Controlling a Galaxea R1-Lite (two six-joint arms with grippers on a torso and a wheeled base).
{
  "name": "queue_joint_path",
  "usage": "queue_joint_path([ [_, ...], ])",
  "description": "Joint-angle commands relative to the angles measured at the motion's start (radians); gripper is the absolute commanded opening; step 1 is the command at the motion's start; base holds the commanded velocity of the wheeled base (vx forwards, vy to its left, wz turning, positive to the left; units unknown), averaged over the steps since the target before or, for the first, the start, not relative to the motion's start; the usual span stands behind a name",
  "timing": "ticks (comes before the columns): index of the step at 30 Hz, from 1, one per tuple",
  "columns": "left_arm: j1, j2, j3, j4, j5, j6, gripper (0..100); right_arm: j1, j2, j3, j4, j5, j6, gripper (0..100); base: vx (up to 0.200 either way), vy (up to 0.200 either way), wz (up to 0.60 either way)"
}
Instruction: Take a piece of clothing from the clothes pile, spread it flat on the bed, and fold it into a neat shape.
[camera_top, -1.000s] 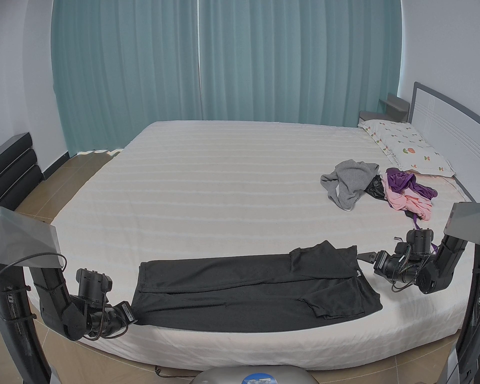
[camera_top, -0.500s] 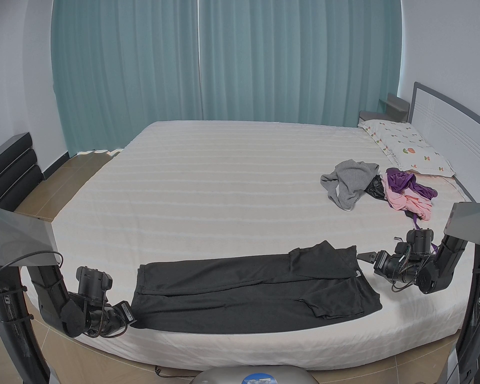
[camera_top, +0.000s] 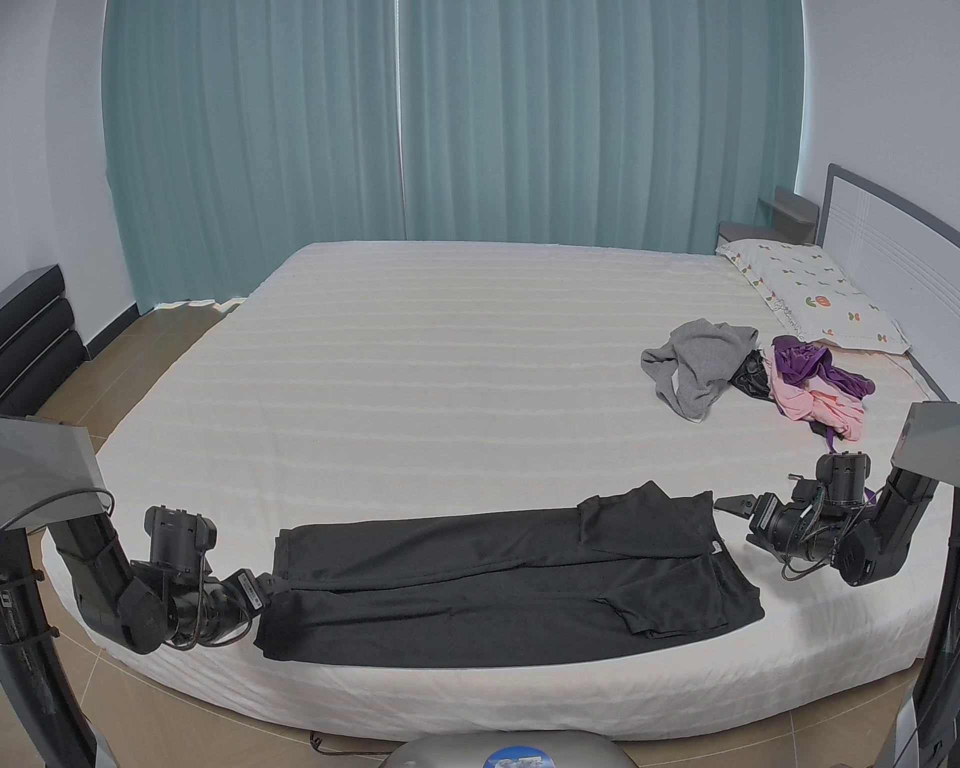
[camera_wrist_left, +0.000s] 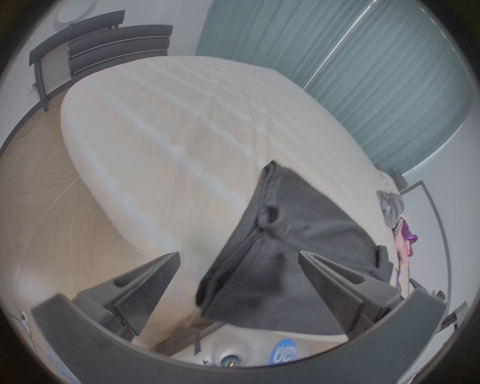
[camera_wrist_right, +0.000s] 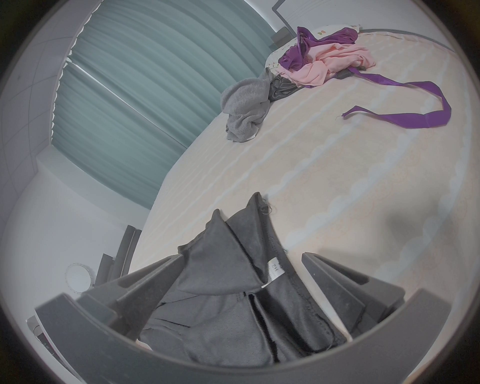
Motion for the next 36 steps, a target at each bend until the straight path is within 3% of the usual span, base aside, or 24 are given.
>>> queue_joint_path([
  [1,-0.005,-0.005,-0.079,0.003,-0.026,0.000,100,0.005,-0.015,0.015,-0.018,0.014,0.014,100,0.000,0.000,0.00],
  [5,-0.031,0.041,-0.132,0.003,-0.107,0.002,100,0.011,-0.010,0.032,-0.046,0.014,0.013,100,0.000,0.000,0.00],
  [19,-0.042,0.149,-0.184,-0.012,-0.101,0.057,100,0.011,-0.006,0.032,-0.047,0.014,0.011,100,0.000,0.000,0.00],
  [20,-0.042,0.149,-0.184,-0.012,-0.101,0.057,0,0.011,-0.007,0.033,-0.047,0.014,0.011,100,0.000,0.000,0.00],
  [30,-0.004,0.144,-0.171,-0.040,-0.089,0.054,0,0.031,-0.033,0.108,-0.102,0.078,-0.026,100,0.000,0.000,0.00],
  [36,0.012,0.144,-0.166,-0.040,-0.087,0.051,0,0.065,-0.022,0.136,-0.121,0.080,-0.047,100,0.000,0.000,0.00],
])
